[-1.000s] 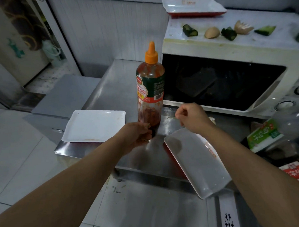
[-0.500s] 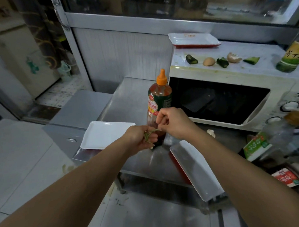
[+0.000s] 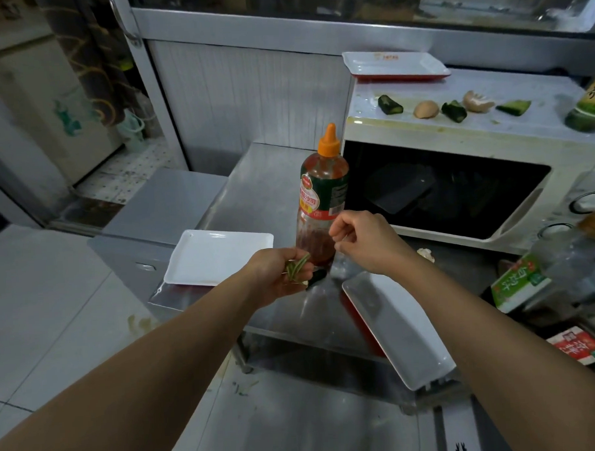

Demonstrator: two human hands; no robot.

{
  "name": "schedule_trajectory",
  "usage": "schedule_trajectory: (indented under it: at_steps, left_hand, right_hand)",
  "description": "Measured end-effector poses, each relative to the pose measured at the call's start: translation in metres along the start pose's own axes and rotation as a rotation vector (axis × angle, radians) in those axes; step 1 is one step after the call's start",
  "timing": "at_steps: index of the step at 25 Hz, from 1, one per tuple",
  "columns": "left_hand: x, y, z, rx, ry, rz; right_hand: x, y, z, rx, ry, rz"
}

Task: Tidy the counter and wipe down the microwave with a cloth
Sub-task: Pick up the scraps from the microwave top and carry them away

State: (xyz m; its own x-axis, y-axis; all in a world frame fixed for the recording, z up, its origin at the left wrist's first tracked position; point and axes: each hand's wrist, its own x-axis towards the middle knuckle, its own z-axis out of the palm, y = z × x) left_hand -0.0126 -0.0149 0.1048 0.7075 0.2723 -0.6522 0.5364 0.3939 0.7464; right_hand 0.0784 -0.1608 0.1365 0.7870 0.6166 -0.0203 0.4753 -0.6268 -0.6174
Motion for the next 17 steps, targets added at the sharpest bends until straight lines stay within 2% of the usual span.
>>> schedule_trajectory:
  at_steps: [5, 8, 17]
  left_hand:
    - [0.021, -0.013, -0.003, 0.226, 0.033, 0.033]
    - [0.033, -0.021, 0.001, 0.321, 0.071, 0.016]
    - [0.088, -0.038, 0.009, 0.534, 0.229, 0.129]
  right_hand:
    - [-0.007, 0.033, 0.01, -0.099, -0.091, 0.089]
    - [-0.01, 0.053, 0.02, -0.131, -0.122, 0.079]
    - [-0.005, 0.093, 0.038, -0.116, -0.095, 0.097]
